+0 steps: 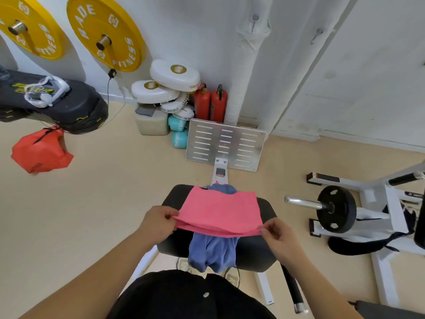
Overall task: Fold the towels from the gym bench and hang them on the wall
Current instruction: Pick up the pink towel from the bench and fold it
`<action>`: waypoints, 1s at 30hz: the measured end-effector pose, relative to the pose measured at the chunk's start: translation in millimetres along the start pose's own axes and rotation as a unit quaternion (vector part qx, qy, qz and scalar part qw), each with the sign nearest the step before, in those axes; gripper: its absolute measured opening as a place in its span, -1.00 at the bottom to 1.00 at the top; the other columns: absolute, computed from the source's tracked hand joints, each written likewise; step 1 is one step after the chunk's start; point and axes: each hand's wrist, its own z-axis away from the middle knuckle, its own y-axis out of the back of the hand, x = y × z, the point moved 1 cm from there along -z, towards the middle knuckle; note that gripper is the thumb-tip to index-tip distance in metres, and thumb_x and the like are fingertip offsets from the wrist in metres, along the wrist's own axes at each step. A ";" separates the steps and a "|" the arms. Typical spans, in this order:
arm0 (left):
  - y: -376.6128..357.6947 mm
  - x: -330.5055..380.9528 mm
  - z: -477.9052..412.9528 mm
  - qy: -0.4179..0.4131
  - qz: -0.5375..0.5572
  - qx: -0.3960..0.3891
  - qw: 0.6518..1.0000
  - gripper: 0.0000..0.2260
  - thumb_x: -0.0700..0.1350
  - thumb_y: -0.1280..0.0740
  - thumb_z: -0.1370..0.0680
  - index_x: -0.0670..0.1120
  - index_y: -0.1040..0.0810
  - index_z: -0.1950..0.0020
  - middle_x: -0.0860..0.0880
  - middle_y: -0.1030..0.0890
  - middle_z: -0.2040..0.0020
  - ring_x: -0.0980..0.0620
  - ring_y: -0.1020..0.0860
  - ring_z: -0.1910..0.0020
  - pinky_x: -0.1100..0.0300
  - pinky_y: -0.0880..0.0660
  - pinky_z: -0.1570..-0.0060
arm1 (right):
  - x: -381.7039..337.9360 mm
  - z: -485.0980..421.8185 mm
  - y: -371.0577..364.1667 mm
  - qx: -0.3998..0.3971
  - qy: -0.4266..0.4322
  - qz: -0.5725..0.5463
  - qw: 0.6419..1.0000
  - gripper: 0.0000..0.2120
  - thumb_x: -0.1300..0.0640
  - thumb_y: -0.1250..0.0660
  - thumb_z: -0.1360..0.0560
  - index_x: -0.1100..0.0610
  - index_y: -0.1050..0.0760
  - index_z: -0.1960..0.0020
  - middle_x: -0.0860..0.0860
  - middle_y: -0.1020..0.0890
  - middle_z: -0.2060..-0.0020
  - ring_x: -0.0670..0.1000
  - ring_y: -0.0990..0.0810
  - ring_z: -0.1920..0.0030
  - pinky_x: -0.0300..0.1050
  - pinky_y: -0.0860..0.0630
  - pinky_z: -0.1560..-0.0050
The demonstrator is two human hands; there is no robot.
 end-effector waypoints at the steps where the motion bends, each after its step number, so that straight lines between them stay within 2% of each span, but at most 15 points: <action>1: -3.6 -10.1 1.9 0.006 -0.001 -0.011 1.000 -0.69 -0.32 -0.30 -0.51 -0.09 -0.71 -0.16 -0.06 -0.72 0.17 0.01 -0.68 0.23 0.16 -0.64 0.09 | 5.4 3.3 -6.8 -0.007 -0.012 0.004 1.000 -0.91 0.23 -0.37 -0.60 0.10 -0.55 0.08 0.05 -0.65 0.19 0.10 -0.62 0.10 -0.08 -0.54 0.05; 4: -2.0 -25.8 6.7 -0.017 -0.011 -0.037 0.999 -0.68 -0.25 -0.41 -0.51 -0.08 -0.68 -0.25 0.05 -0.68 0.06 0.12 -0.65 0.10 0.35 -0.50 0.12 | 13.1 11.3 -16.8 -0.002 -0.034 0.001 0.999 -0.92 0.21 -0.35 -0.63 0.10 -0.54 0.04 0.07 -0.66 0.15 0.11 -0.62 0.07 -0.15 -0.51 0.07; 7: 6.3 -35.4 6.0 -0.075 -0.058 -0.067 0.993 -0.58 -0.29 -0.47 -0.45 0.08 -0.63 -0.23 0.12 -0.68 0.08 0.20 -0.63 0.17 0.52 -0.44 0.17 | 13.6 14.7 -18.3 0.008 -0.050 -0.018 0.999 -0.93 0.21 -0.32 -0.64 0.08 -0.54 0.00 0.08 -0.66 0.10 0.13 -0.63 0.02 -0.09 -0.54 0.02; 9: 9.0 -40.8 2.4 -0.116 -0.122 -0.046 0.985 -0.62 -0.27 -0.43 -0.49 0.09 -0.66 -0.22 0.15 -0.68 0.03 0.18 -0.59 0.14 0.59 -0.38 0.16 | 14.5 15.5 -17.8 0.019 -0.058 -0.039 0.997 -0.93 0.22 -0.31 -0.65 0.08 -0.54 -0.02 0.11 -0.66 0.07 0.19 -0.63 -0.01 -0.03 -0.55 -0.01; 12: 11.8 -43.6 2.1 -0.157 -0.119 -0.030 0.980 -0.81 -0.13 -0.43 -0.58 0.12 -0.71 -0.13 0.14 -0.68 -0.01 0.17 -0.58 0.06 0.51 -0.35 0.10 | 16.2 20.4 -17.0 0.025 -0.056 -0.059 0.996 -0.92 0.24 -0.30 -0.65 0.11 -0.54 -0.02 0.15 -0.66 0.07 0.24 -0.61 -0.04 -0.04 -0.52 0.00; 15: 12.2 -47.8 15.0 -0.188 -0.135 -0.046 0.972 -0.80 -0.13 -0.40 -0.60 0.21 -0.62 0.01 0.11 -0.57 0.03 0.18 -0.54 0.04 0.44 -0.35 0.10 | 21.9 37.2 -15.8 0.011 -0.054 -0.061 0.997 -0.93 0.22 -0.30 -0.66 0.11 -0.53 -0.03 0.16 -0.66 0.06 0.26 -0.60 -0.04 -0.05 -0.50 0.02; 18: 7.7 -57.6 38.7 -0.194 -0.122 -0.044 0.972 -0.81 -0.19 -0.38 -0.61 0.13 -0.65 -0.02 0.21 -0.51 -0.18 0.25 -0.51 -0.11 0.47 -0.39 0.00 | 34.2 57.9 -13.4 -0.008 -0.045 -0.053 0.998 -0.92 0.21 -0.29 -0.66 0.11 -0.53 -0.01 0.15 -0.67 0.08 0.26 -0.60 -0.01 -0.06 -0.50 0.04; 21: 2.3 -64.7 64.1 -0.185 -0.090 -0.056 0.977 -0.81 -0.21 -0.40 -0.59 0.09 -0.71 0.01 0.33 -0.52 -0.27 0.28 -0.52 -0.21 0.26 -0.48 -0.15 | 41.6 75.0 -7.5 -0.029 -0.037 -0.055 0.997 -0.92 0.24 -0.29 -0.67 0.15 -0.53 0.00 0.16 -0.67 0.09 0.09 -0.58 0.11 -0.18 -0.48 0.09; 23: 2.6 -62.7 74.4 -0.159 -0.073 -0.072 0.982 -0.83 -0.21 -0.43 -0.56 0.05 -0.73 0.12 0.29 -0.61 -0.23 0.30 -0.53 -0.23 0.25 -0.45 -0.24 | 45.1 83.2 -5.9 -0.030 -0.040 -0.061 0.997 -0.92 0.23 -0.29 -0.67 0.17 -0.52 -0.01 0.17 -0.66 0.09 -0.02 -0.53 0.18 -0.27 -0.45 0.15; 26: 3.9 -51.3 77.5 -0.115 -0.001 -0.083 0.990 -0.73 -0.28 -0.41 -0.52 0.02 -0.71 0.30 0.22 -0.69 -0.13 0.40 -0.51 -0.22 0.30 -0.39 -0.27 | 46.4 80.5 -7.5 -0.025 -0.041 -0.066 0.997 -0.92 0.18 -0.29 -0.68 0.13 -0.53 -0.02 0.10 -0.67 0.09 0.00 -0.57 0.13 -0.17 -0.48 0.10; 28: 2.2 -39.9 68.5 -0.083 0.034 -0.088 0.992 -0.73 -0.29 -0.33 -0.54 -0.02 -0.76 0.21 0.20 -0.72 -0.03 0.38 -0.59 -0.12 0.35 -0.45 -0.16 | 45.4 68.6 -10.7 -0.010 -0.057 -0.074 0.996 -0.93 0.16 -0.29 -0.68 0.10 -0.52 -0.03 0.09 -0.67 0.06 0.06 -0.60 0.09 -0.09 -0.52 0.06; 30: -0.7 -25.4 46.9 -0.078 0.037 -0.078 0.993 -0.80 -0.24 -0.30 -0.51 -0.19 -0.71 0.19 0.14 -0.72 0.11 0.26 -0.65 0.06 0.32 -0.48 0.01 | 43.2 48.2 -14.5 0.020 -0.069 -0.080 0.994 -0.94 0.14 -0.28 -0.68 0.09 -0.51 -0.04 0.08 -0.66 0.03 0.10 -0.61 0.04 -0.03 -0.54 0.05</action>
